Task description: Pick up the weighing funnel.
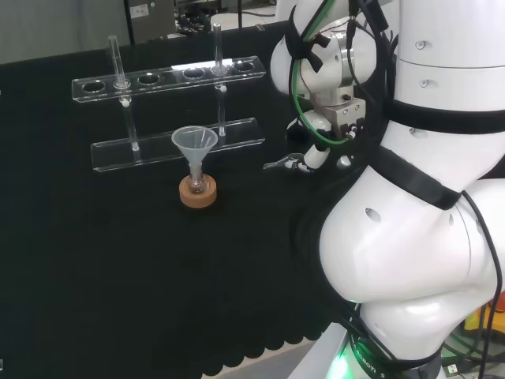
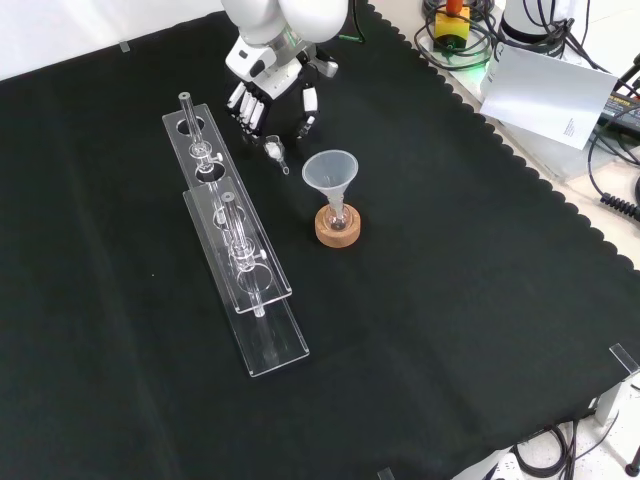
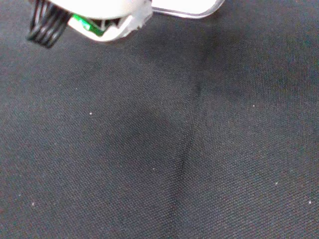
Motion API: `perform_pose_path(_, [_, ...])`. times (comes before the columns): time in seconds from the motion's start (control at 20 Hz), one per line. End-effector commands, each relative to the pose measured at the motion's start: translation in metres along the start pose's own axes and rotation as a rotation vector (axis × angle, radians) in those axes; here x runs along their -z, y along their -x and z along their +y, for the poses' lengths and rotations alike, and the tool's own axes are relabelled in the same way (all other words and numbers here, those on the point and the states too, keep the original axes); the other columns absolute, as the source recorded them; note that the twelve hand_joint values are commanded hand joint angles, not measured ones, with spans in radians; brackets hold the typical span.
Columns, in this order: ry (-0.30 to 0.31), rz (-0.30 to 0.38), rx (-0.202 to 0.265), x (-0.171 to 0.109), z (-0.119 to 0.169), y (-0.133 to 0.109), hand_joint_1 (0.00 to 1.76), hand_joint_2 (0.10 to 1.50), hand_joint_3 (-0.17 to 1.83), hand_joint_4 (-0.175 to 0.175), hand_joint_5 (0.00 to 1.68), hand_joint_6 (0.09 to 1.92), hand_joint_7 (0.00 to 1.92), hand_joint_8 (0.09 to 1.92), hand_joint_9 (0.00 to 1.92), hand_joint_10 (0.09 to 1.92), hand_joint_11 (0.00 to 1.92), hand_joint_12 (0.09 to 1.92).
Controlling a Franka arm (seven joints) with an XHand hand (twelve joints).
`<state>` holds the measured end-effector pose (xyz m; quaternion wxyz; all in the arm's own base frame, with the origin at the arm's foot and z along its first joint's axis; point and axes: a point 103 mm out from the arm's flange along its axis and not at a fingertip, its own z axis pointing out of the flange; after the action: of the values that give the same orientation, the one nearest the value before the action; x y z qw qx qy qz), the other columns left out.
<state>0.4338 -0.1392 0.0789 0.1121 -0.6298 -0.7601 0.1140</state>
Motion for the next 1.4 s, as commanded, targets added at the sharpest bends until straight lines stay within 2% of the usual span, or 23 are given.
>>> perform_pose_path(0.05, [0.013, -0.045, -0.085, -0.007, 0.006, -0.013, 0.95, 0.57, 0.66, -0.017, 0.57, 0.72, 0.58, 0.68, 0.65, 0.55, 0.23, 1.36])
perform_pose_path(0.6, [0.021, -0.053, -0.11, -0.008, 0.009, -0.012, 0.95, 0.57, 0.66, -0.02, 0.55, 0.74, 0.57, 0.69, 0.65, 0.55, 0.22, 1.36])
perform_pose_path(0.95, [0.019, -0.051, -0.103, -0.011, 0.011, -0.014, 0.95, 0.57, 0.67, -0.021, 0.54, 0.75, 0.56, 0.69, 0.65, 0.55, 0.22, 1.36])
perform_pose_path(1.0, [0.019, -0.04, -0.089, -0.011, 0.011, -0.012, 0.95, 0.57, 0.67, -0.021, 0.54, 0.75, 0.56, 0.69, 0.65, 0.55, 0.22, 1.36])
perform_pose_path(1.1, [0.022, -0.029, -0.09, -0.012, 0.011, -0.006, 0.95, 0.57, 0.67, -0.021, 0.53, 0.75, 0.56, 0.69, 0.65, 0.55, 0.22, 1.36])
perform_pose_path(1.4, [0.021, -0.044, -0.096, -0.016, 0.016, -0.009, 0.95, 0.57, 0.67, -0.019, 0.55, 0.76, 0.57, 0.7, 0.65, 0.56, 0.22, 1.36])
